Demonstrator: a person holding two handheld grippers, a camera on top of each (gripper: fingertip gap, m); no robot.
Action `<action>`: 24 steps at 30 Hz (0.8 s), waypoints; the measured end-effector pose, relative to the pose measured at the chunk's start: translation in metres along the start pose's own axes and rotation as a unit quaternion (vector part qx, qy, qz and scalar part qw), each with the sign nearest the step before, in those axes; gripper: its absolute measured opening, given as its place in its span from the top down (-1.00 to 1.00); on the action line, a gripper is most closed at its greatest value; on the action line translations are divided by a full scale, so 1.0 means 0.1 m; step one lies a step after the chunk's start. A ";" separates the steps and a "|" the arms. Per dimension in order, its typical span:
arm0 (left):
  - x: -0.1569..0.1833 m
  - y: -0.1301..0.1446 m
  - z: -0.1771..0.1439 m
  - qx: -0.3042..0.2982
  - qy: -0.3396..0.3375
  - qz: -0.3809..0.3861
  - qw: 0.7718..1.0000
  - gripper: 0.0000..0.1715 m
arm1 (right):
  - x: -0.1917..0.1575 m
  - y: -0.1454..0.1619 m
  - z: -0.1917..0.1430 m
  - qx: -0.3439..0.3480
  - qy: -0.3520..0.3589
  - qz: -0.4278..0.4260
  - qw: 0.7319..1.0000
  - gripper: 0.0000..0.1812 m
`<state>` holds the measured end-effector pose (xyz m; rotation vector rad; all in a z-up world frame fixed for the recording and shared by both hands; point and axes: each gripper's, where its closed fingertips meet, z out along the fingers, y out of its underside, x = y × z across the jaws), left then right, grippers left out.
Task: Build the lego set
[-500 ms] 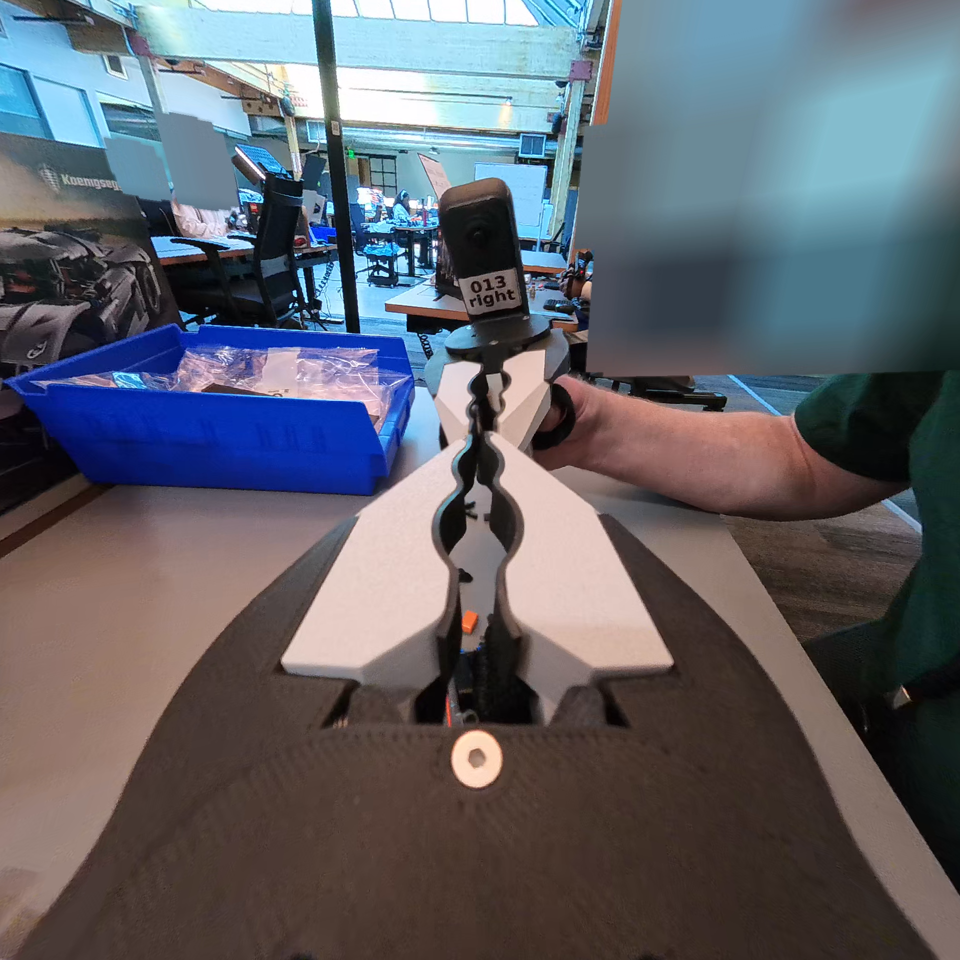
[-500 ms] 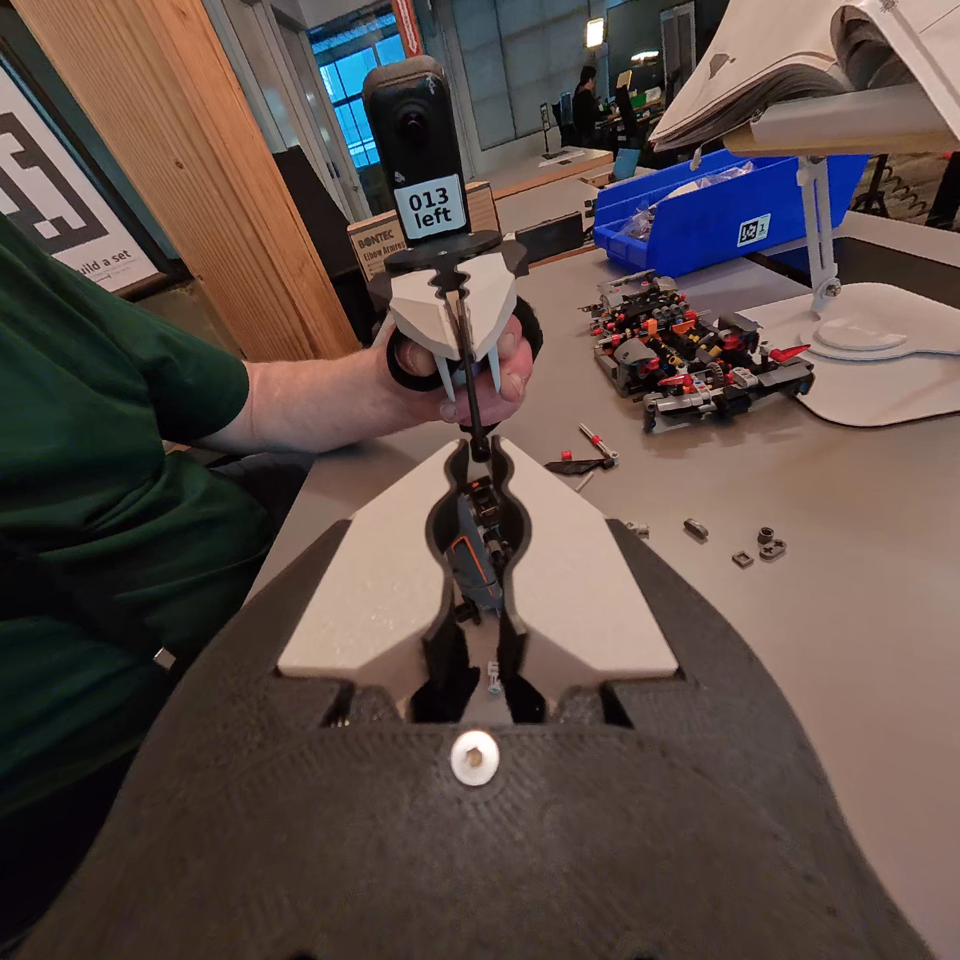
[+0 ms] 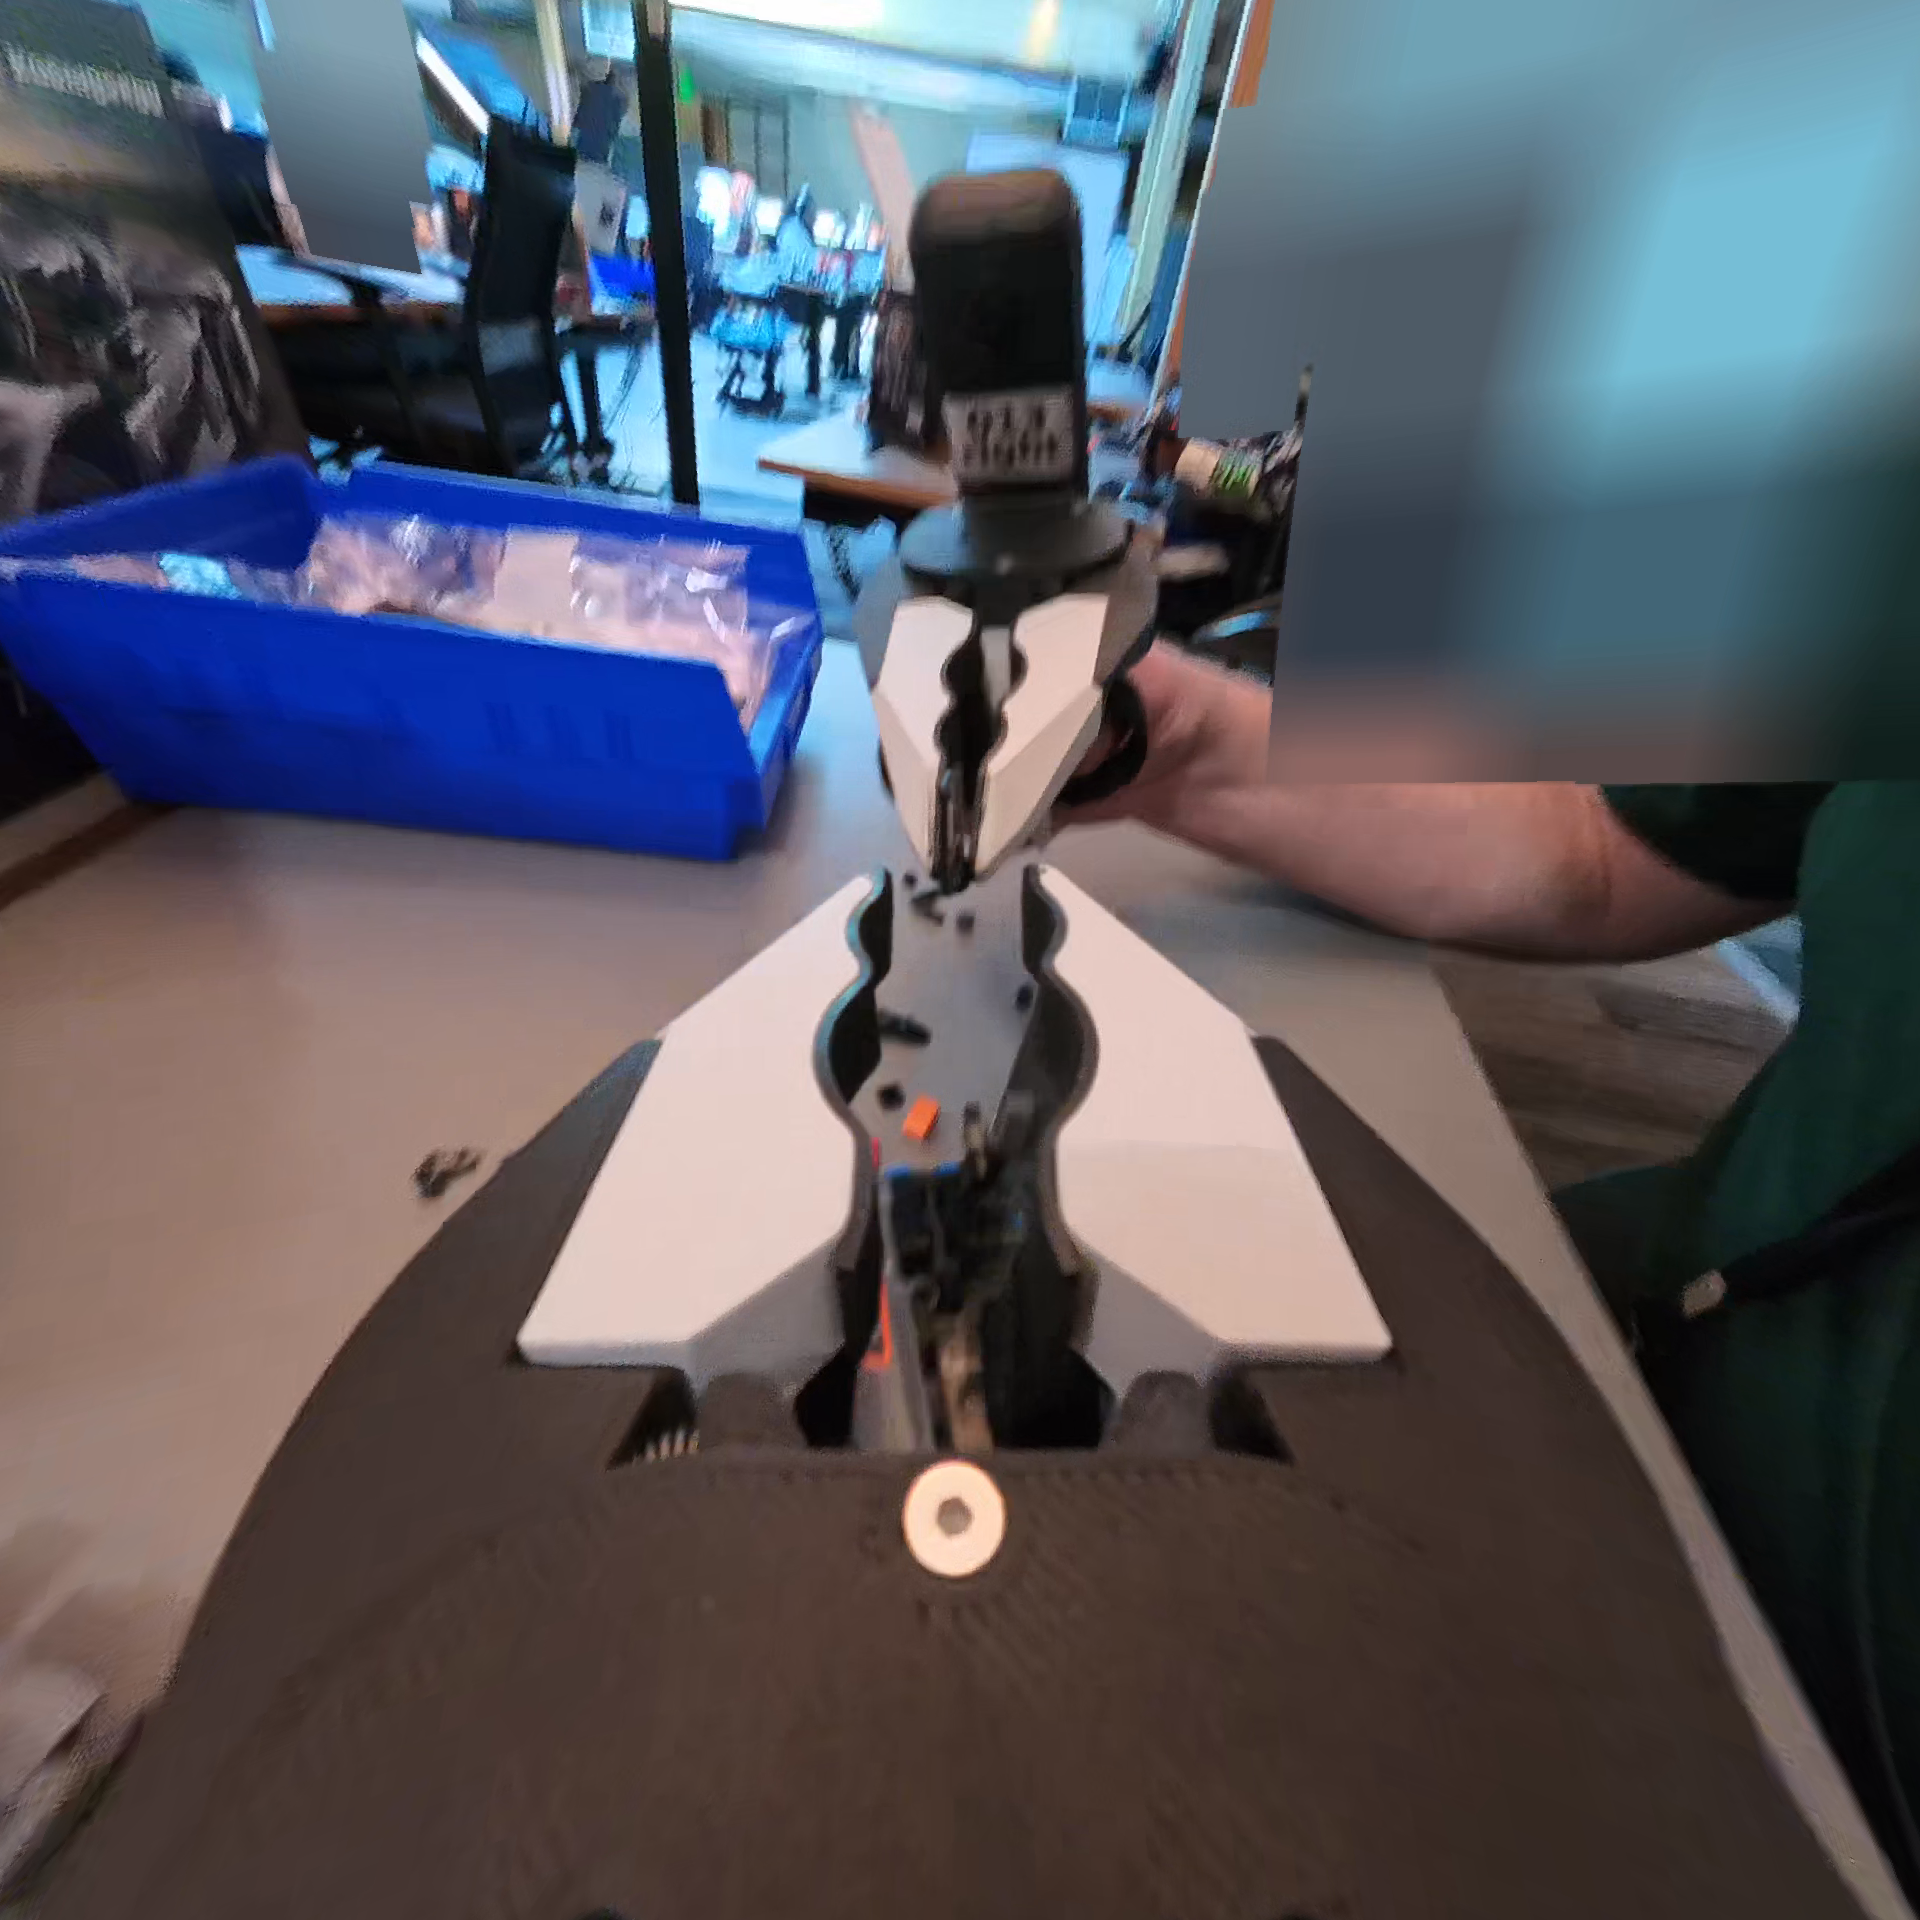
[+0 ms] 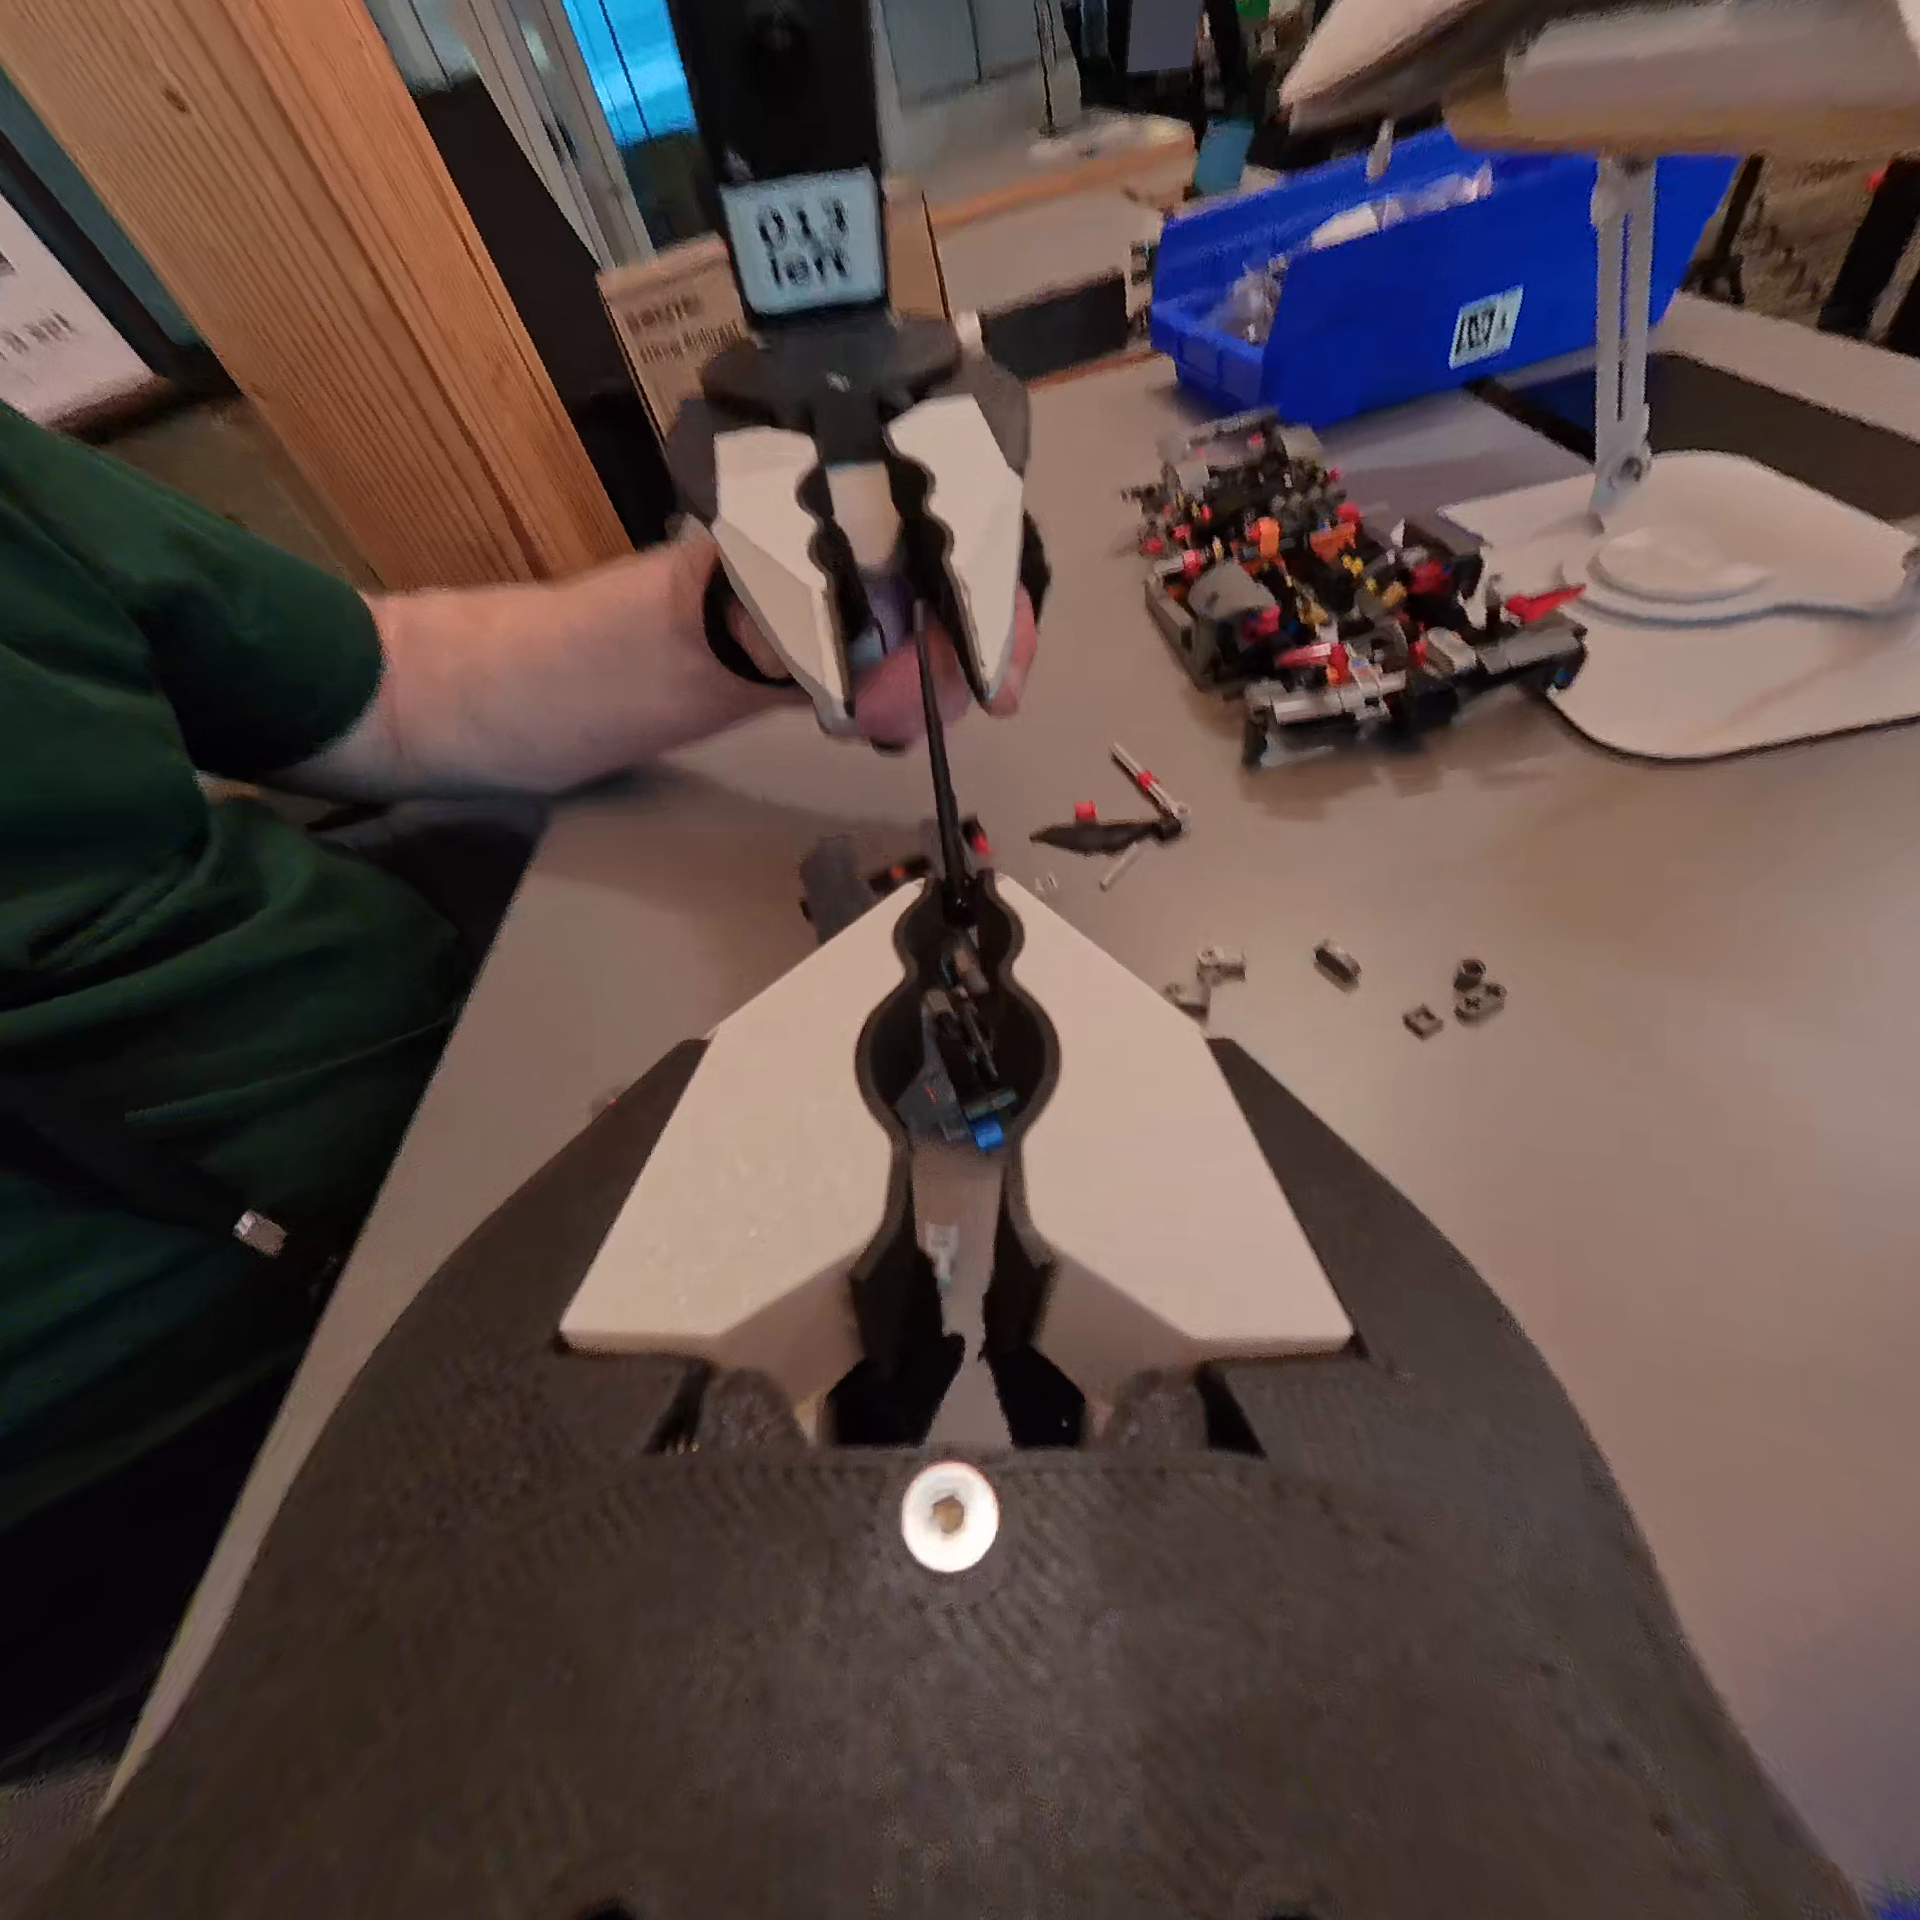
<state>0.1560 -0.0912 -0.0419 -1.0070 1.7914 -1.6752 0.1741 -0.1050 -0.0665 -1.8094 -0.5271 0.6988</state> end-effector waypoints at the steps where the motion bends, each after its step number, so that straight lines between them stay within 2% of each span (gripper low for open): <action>1: 0.00 0.10 -0.04 -0.024 -0.012 0.014 1.000 0.73 | 0.01 0.08 0.01 -0.027 0.005 -0.007 1.000 0.96; 3: 0.02 0.32 -0.10 -0.078 -0.023 0.023 0.996 0.70 | 0.06 0.22 0.02 -0.070 0.023 -0.022 0.997 0.96; 6: 0.06 0.59 -0.15 -0.123 -0.032 0.028 0.991 0.69 | 0.03 0.33 0.04 -0.101 0.014 -0.032 0.994 0.96; 11: 0.07 0.97 -0.08 -0.209 -0.040 0.077 0.974 0.74 | 0.04 0.57 0.12 -0.155 0.009 -0.040 0.987 0.95; 14: 0.06 1.01 -0.02 -0.216 -0.049 0.102 0.970 0.80 | 0.03 0.61 0.16 -0.159 0.002 -0.039 0.987 0.95; 24: 0.01 1.05 0.07 -0.218 -0.053 0.105 0.969 0.82 | 0.00 0.61 0.25 -0.160 0.000 -0.059 0.985 0.95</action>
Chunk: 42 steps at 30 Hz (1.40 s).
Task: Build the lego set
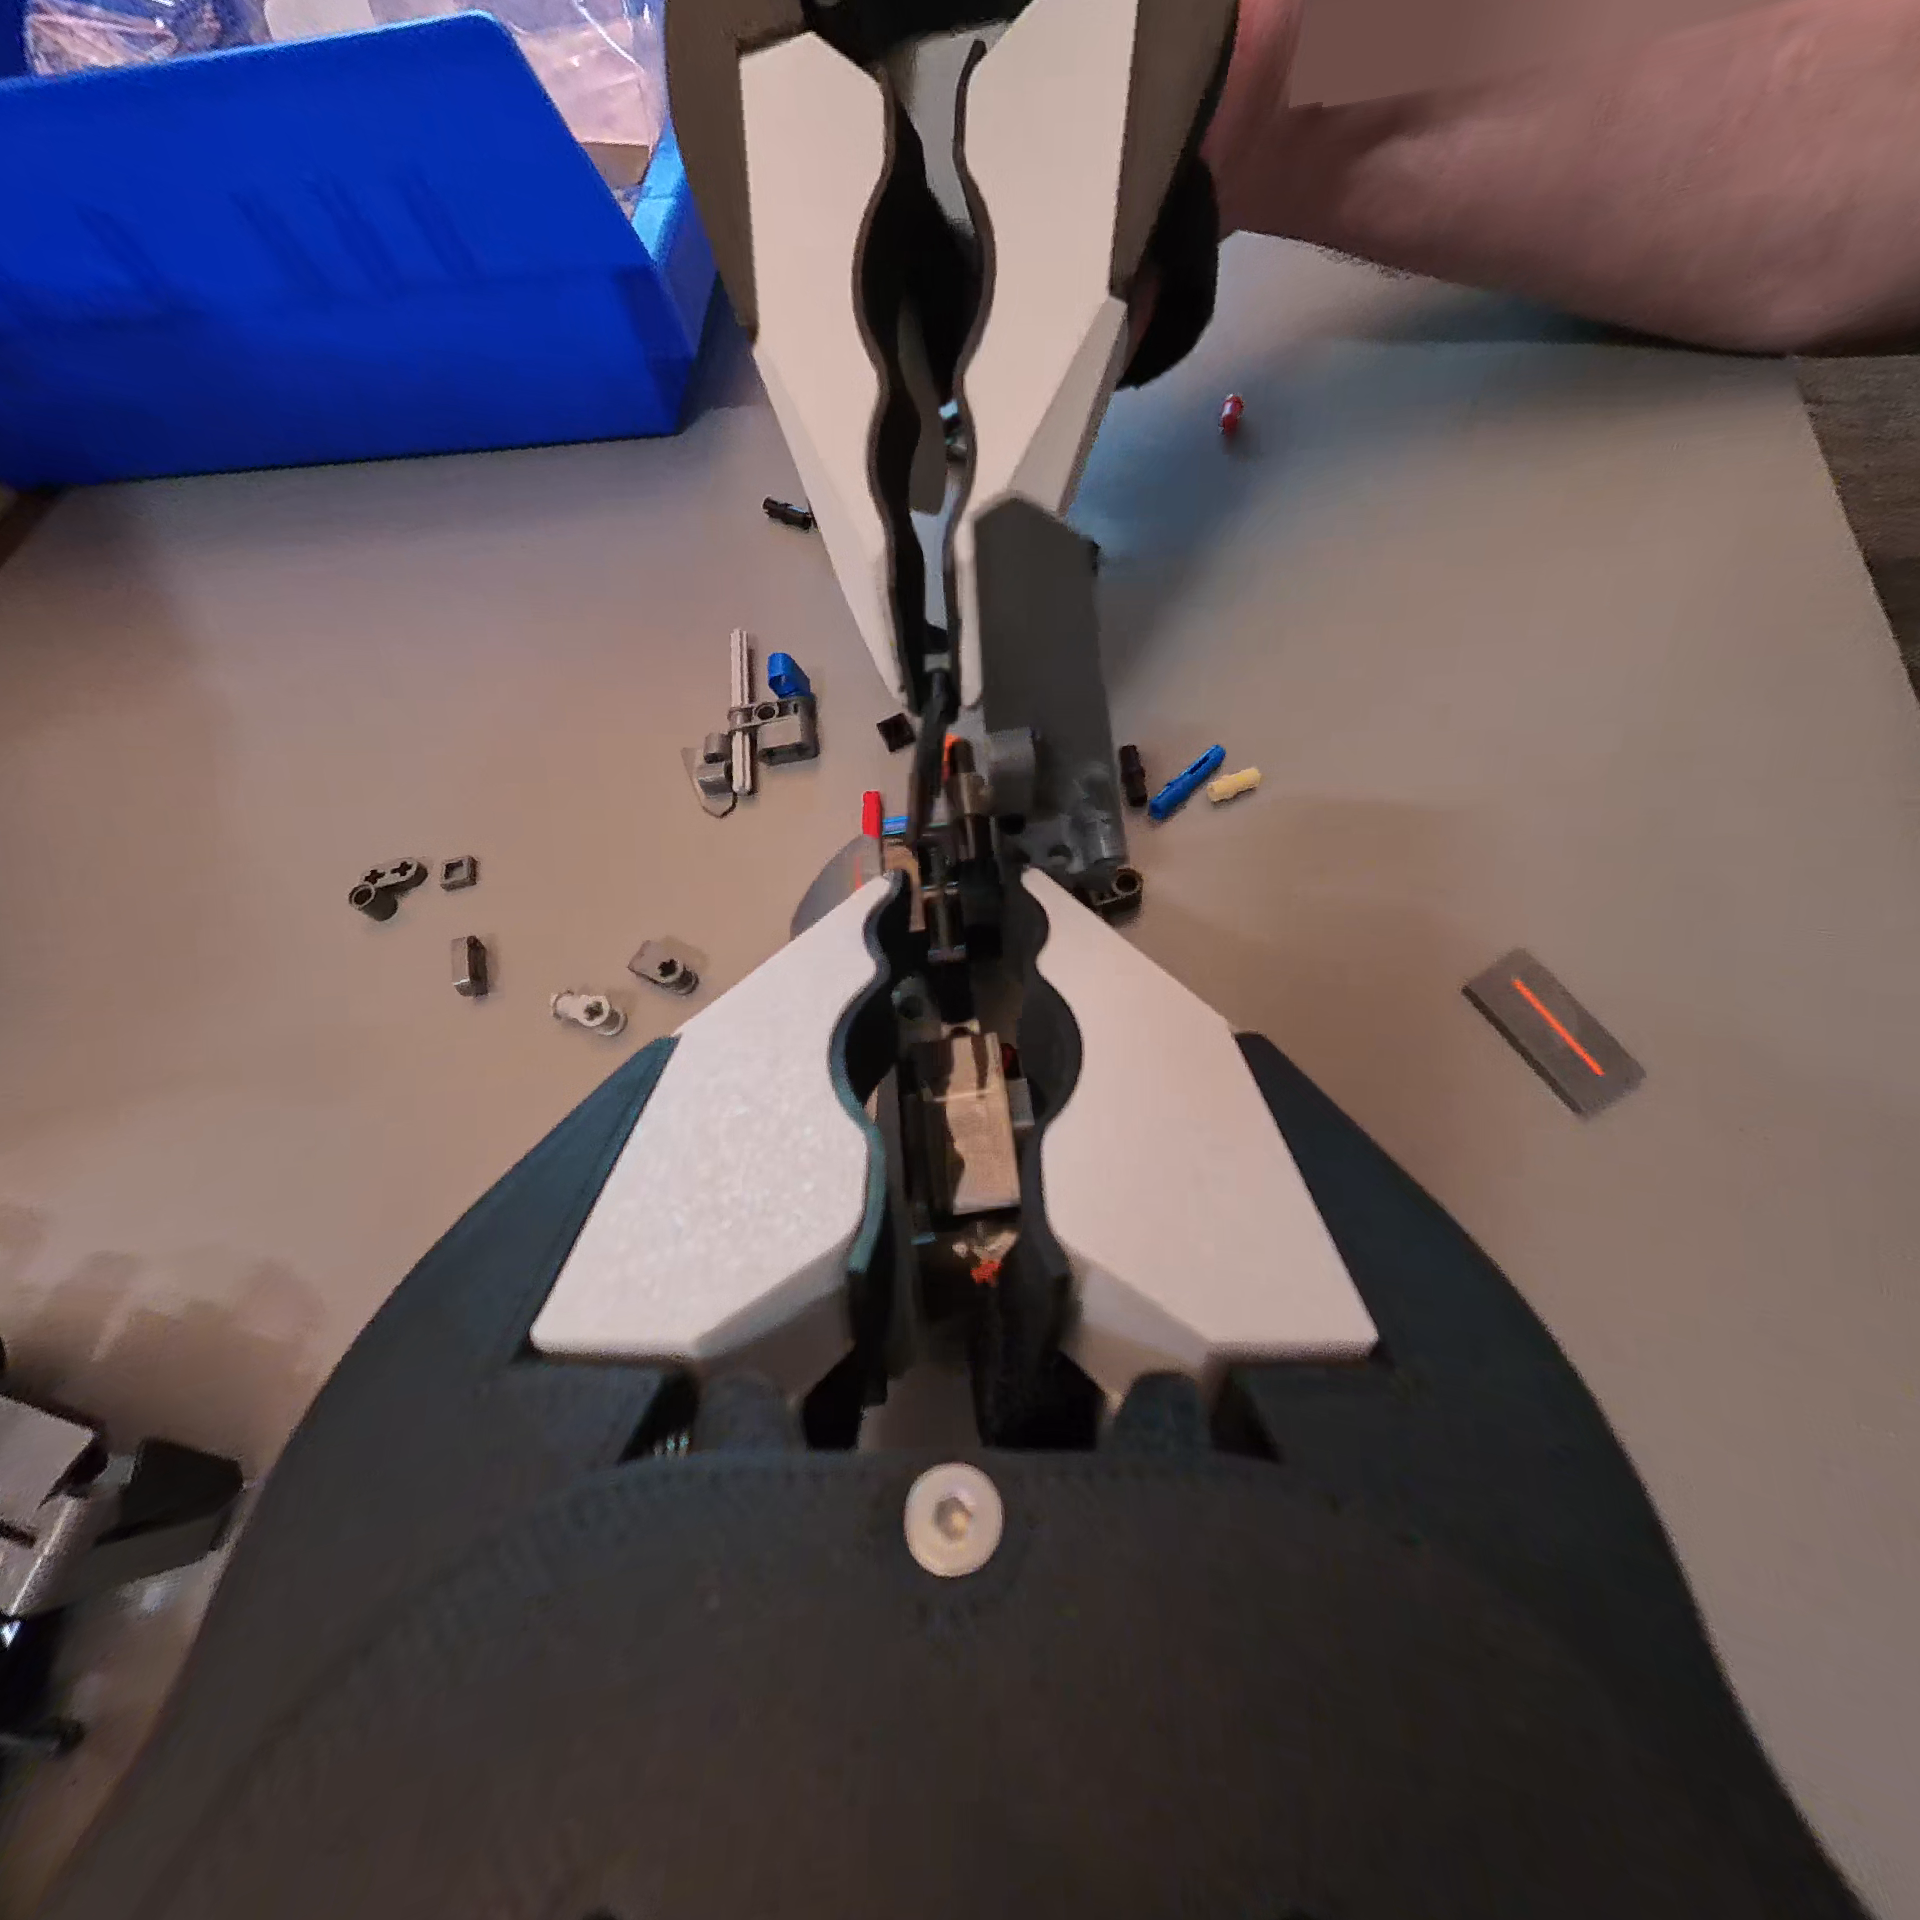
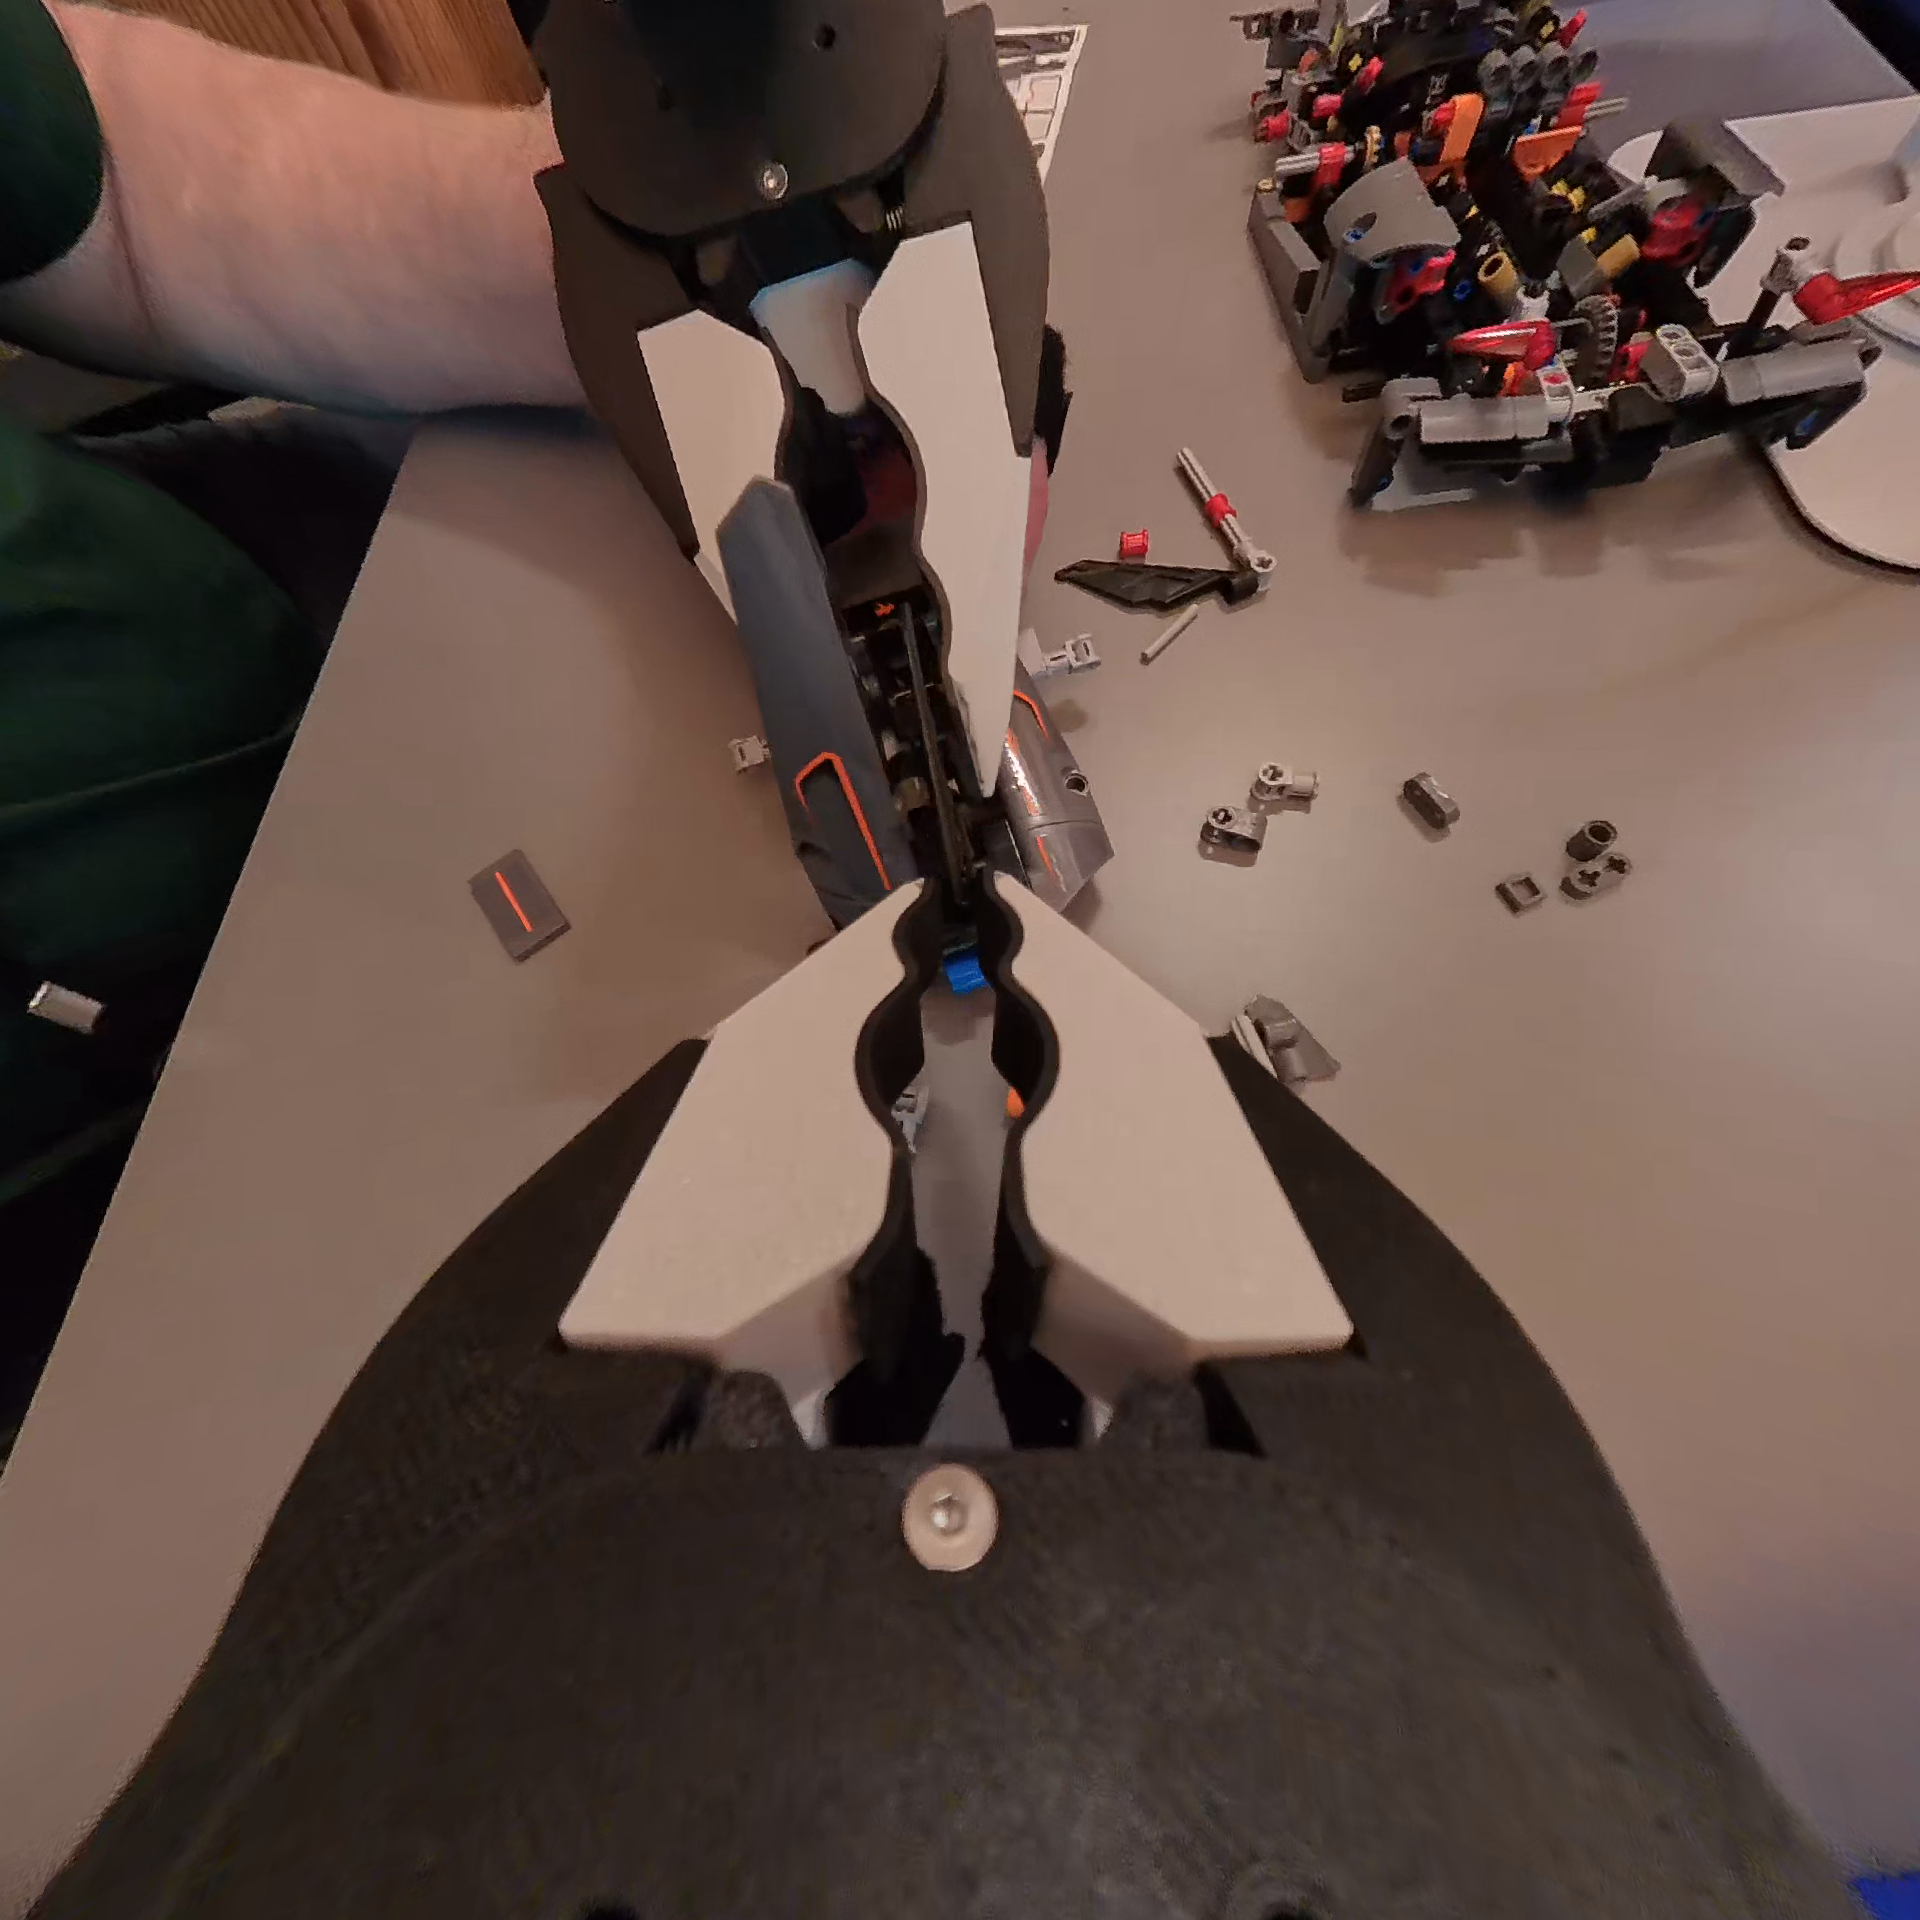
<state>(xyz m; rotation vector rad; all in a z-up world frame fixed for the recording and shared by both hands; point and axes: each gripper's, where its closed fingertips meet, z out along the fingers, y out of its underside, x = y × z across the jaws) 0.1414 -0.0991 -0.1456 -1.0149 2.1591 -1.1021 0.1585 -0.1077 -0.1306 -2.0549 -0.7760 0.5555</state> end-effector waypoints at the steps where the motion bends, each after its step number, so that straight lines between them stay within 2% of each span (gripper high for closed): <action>1: 0.00 0.00 0.01 0.002 0.003 -0.002 1.000 0.82 | 0.00 0.00 0.01 0.000 -0.001 -0.001 1.000 0.95; 7: -0.01 -0.05 0.00 0.018 0.011 -0.006 1.000 0.93 | -0.03 -0.06 0.00 0.010 -0.001 -0.009 1.000 0.96; 42: 0.04 -0.06 0.03 0.005 0.031 0.017 0.999 0.93 | -0.09 -0.09 0.03 -0.028 0.031 -0.052 0.998 0.96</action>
